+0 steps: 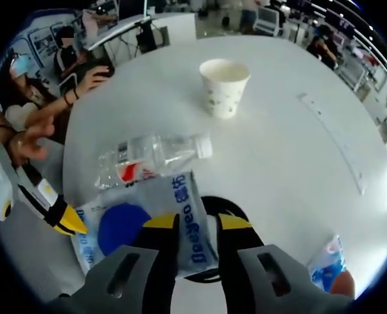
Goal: Arrange the tabletop items into an orderly group along one side of the table until the central work area is clear of visible clutter.
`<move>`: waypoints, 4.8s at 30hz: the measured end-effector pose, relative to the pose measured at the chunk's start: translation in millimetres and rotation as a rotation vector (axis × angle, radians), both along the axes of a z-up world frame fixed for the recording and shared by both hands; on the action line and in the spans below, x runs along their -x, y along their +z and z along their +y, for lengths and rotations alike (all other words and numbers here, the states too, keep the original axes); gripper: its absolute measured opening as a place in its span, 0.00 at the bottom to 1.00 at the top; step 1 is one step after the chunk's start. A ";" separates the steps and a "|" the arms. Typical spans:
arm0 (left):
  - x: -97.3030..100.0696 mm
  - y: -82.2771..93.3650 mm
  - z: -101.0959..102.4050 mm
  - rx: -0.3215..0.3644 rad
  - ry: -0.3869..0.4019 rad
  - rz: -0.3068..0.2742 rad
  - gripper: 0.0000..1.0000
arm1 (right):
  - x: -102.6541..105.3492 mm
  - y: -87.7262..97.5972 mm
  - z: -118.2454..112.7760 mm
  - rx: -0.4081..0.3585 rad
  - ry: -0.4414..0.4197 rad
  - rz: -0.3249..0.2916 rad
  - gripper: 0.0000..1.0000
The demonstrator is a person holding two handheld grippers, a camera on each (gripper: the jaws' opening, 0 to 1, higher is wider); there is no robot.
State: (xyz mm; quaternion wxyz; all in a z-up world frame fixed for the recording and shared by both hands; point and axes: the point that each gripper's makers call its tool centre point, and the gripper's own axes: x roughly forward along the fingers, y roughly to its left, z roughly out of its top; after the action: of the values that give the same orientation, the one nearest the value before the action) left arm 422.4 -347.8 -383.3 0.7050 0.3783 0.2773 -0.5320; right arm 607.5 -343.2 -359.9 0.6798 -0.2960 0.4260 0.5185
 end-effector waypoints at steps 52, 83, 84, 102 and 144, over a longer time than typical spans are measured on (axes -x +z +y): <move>-35.8 63.4 16.9 0.009 -0.038 -0.116 0.00 | -17.8 52.3 -65.4 -0.123 -0.224 -0.008 0.04; -200.3 115.6 54.8 0.038 0.078 -0.145 0.00 | -83.2 95.0 -110.8 -0.322 -0.549 -0.030 0.03; -205.0 115.0 55.9 0.036 0.084 -0.142 0.00 | -86.2 95.3 -111.4 -0.334 -0.561 -0.025 0.03; -281.0 83.6 52.4 0.045 0.197 -0.039 0.00 | -126.0 65.9 -123.7 -0.339 -0.693 0.000 0.03; -316.6 9.5 55.4 -0.144 0.207 0.022 0.02 | -149.2 -17.3 -126.8 -0.262 -0.746 0.111 0.04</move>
State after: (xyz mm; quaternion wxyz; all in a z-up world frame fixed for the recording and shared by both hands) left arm 739.0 -292.5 -373.7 0.7240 0.3914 0.3599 -0.4394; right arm 756.8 -470.0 -377.2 0.8294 -0.0035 0.4704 0.3013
